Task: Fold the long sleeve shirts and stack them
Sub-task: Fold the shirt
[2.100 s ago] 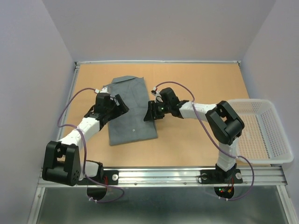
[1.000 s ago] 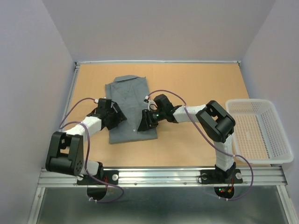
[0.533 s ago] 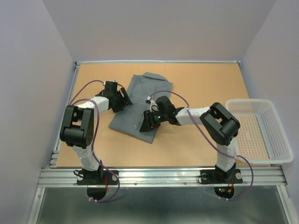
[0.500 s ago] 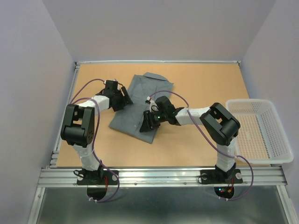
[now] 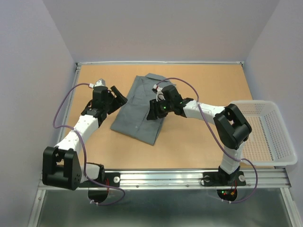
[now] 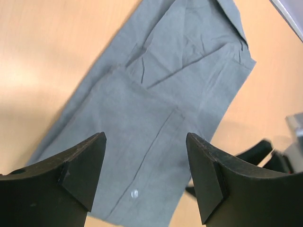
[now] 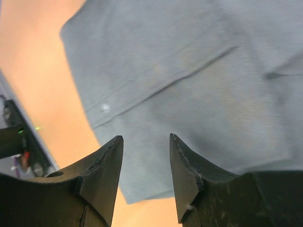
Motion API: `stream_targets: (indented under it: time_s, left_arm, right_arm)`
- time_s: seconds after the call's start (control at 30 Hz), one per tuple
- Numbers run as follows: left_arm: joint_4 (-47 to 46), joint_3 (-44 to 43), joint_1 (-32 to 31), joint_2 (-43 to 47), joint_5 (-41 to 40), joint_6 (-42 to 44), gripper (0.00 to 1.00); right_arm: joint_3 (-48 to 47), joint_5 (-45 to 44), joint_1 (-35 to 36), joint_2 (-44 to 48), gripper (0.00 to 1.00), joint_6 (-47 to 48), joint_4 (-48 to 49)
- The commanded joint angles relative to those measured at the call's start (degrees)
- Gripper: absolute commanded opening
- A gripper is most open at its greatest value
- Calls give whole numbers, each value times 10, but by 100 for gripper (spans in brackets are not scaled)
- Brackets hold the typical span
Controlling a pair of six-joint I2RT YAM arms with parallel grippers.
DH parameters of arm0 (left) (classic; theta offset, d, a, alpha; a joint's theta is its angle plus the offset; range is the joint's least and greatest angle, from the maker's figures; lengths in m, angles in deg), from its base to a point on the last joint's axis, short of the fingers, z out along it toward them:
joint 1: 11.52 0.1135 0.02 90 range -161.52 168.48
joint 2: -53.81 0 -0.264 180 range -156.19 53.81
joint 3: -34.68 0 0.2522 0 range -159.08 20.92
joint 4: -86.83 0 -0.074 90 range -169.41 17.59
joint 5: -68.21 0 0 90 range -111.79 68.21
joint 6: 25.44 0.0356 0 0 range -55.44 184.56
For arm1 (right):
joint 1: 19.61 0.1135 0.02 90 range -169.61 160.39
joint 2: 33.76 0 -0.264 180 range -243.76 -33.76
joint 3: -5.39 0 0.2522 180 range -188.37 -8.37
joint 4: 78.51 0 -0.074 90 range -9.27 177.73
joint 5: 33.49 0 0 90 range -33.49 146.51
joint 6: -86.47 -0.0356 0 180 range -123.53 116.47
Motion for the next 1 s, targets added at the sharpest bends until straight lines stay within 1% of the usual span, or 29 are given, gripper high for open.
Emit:
stream_targets:
  time_s: [0.0, 0.07, 0.13, 0.17, 0.27, 0.37, 0.4, 0.5, 0.53, 0.6, 0.63, 0.7, 0.73, 0.83, 0.87, 0.93, 0.97]
  left_arm:
    - [26, 87, -1, 32, 1, -61, 78]
    - [10, 106, 0, 22, 8, -71, 76]
    - [-7, 111, 0, 6, 12, -72, 74]
    - [-13, 111, 0, -5, 8, -73, 72]
    - [-36, 104, 1, -53, -15, -71, 68]
    - [-45, 81, 4, -90, -22, -60, 66]
    - [-45, 72, 4, -118, -24, -55, 66]
    - [-44, 32, 13, -172, -28, -34, 65]
    - [-43, 6, 17, -186, -28, -27, 65]
    - [-35, -26, 20, -228, -38, 1, 64]
    - [-26, -64, 22, -241, -42, 12, 64]
    - [-26, -102, 27, -276, -41, 52, 65]
    - [-9, -135, 28, -284, -44, 60, 65]
    - [5, -183, 37, -282, -44, 82, 66]
    - [7, -187, 39, -271, -44, 84, 69]
    - [13, -188, 43, -222, -44, 89, 74]
    - [16, -185, 45, -204, -62, 89, 80]
  right_arm:
    - [-17, -26, -22, 13, 49, 47, -38]
    - [-17, -43, -22, 1, 49, 63, -49]
    - [-12, -44, -22, -6, 48, 69, -57]
    - [-10, -36, -22, -8, 47, 70, -55]
    - [-3, -34, -17, -18, 45, 73, -57]
    - [3, -47, -9, -25, 45, 81, -57]
    - [4, -49, -1, -27, 45, 84, -56]
    - [-9, -54, 28, -45, 44, 86, -57]
    - [-15, -57, 39, -51, 44, 86, -58]
    - [-27, -65, 66, -66, 44, 80, -61]
    - [-39, -66, 74, -69, 44, 72, -62]
    - [-53, -63, 95, -78, 44, 65, -63]
    - [-67, -64, 101, -79, 44, 67, -71]
    - [-96, -81, 118, -78, 44, 78, -99]
    - [-110, -109, 122, -70, 45, 81, -104]
    - [-121, -139, 124, -57, 48, 94, -118]
    - [-131, -169, 130, -52, 49, 100, -123]
